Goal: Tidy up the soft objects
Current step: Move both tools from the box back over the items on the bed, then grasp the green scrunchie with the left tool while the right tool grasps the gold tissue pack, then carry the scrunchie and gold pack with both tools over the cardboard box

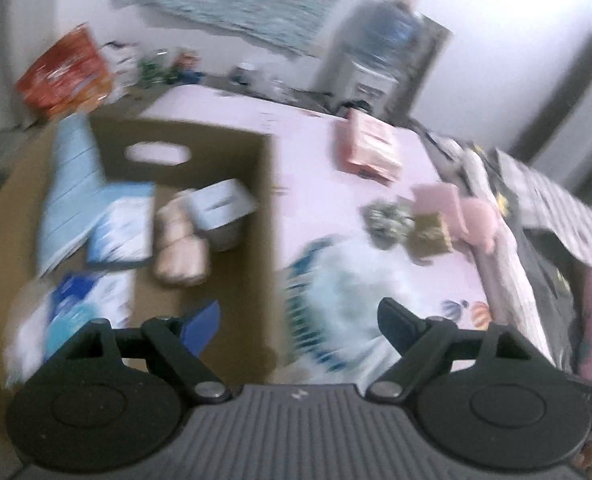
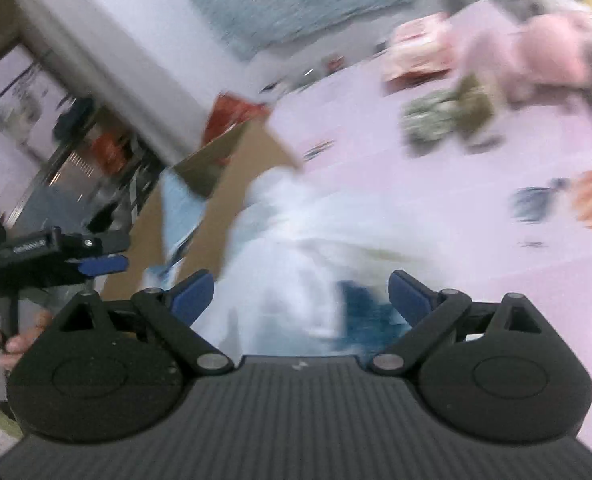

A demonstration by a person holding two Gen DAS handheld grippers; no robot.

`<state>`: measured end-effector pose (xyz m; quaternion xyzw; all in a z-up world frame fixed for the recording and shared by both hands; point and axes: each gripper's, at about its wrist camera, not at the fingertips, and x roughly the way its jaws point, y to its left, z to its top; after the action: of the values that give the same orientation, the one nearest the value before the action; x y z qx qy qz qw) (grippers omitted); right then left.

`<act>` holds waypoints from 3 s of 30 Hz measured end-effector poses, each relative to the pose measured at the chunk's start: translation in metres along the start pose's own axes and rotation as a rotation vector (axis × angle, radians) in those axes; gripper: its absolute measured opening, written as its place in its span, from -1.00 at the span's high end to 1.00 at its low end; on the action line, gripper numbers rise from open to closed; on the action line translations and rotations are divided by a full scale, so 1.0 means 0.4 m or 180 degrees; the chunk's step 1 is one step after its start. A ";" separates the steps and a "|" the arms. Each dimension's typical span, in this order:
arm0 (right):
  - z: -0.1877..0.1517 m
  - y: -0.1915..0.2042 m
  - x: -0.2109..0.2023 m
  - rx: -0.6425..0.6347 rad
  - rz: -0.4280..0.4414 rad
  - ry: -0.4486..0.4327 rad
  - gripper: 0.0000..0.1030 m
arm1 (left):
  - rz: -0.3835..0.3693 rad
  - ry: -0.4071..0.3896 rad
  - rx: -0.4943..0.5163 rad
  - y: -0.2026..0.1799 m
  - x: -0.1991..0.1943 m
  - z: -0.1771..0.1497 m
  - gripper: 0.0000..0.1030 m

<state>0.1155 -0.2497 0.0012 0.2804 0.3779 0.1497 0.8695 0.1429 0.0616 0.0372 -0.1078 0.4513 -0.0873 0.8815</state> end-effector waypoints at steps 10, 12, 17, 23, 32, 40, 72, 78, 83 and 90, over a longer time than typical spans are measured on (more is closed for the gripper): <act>0.116 -0.154 -0.043 -0.0128 -0.0528 -0.0741 -0.83 | 0.0083 0.0236 0.1192 -0.322 0.227 0.141 -0.78; 0.151 -0.186 -0.012 -0.0103 -0.0520 -0.0786 -0.83 | 0.0122 0.0299 0.1409 -0.363 0.284 0.154 -0.76; 0.234 -0.271 0.107 0.0064 -0.0435 -0.0731 -0.66 | 0.0205 0.0572 0.1801 -0.440 0.442 0.179 -0.60; 0.300 -0.345 0.239 0.0186 -0.0319 -0.0527 -0.43 | 0.0270 0.0794 0.2190 -0.494 0.587 0.180 -0.45; 0.322 -0.394 0.340 0.0232 -0.0181 -0.0312 -0.06 | 0.0475 0.0968 0.2631 -0.534 0.719 0.161 -0.16; 0.322 -0.414 0.398 0.0320 -0.0116 -0.0141 0.53 | 0.0574 0.1191 0.2534 -0.517 0.775 0.167 0.42; 0.321 -0.309 0.482 -0.0266 -0.0389 0.0126 -0.32 | 0.0620 0.0981 0.1907 -0.466 0.615 0.252 0.83; 0.311 -0.292 0.506 -0.0393 -0.0574 0.0121 0.10 | 0.0608 0.0967 0.1776 -0.450 0.601 0.260 0.83; 0.302 -0.313 0.476 -0.0144 -0.0541 0.0113 0.27 | 0.0512 0.0870 0.1599 -0.435 0.550 0.276 0.83; 0.217 -0.337 0.345 0.0354 -0.0296 -0.0020 0.30 | 0.0240 0.0624 0.1441 -0.420 0.408 0.281 0.83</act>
<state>0.2787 -0.3247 -0.1106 0.3110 0.3956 0.0871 0.8598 0.3192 -0.1286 0.0194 0.1183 0.5074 -0.1633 0.8378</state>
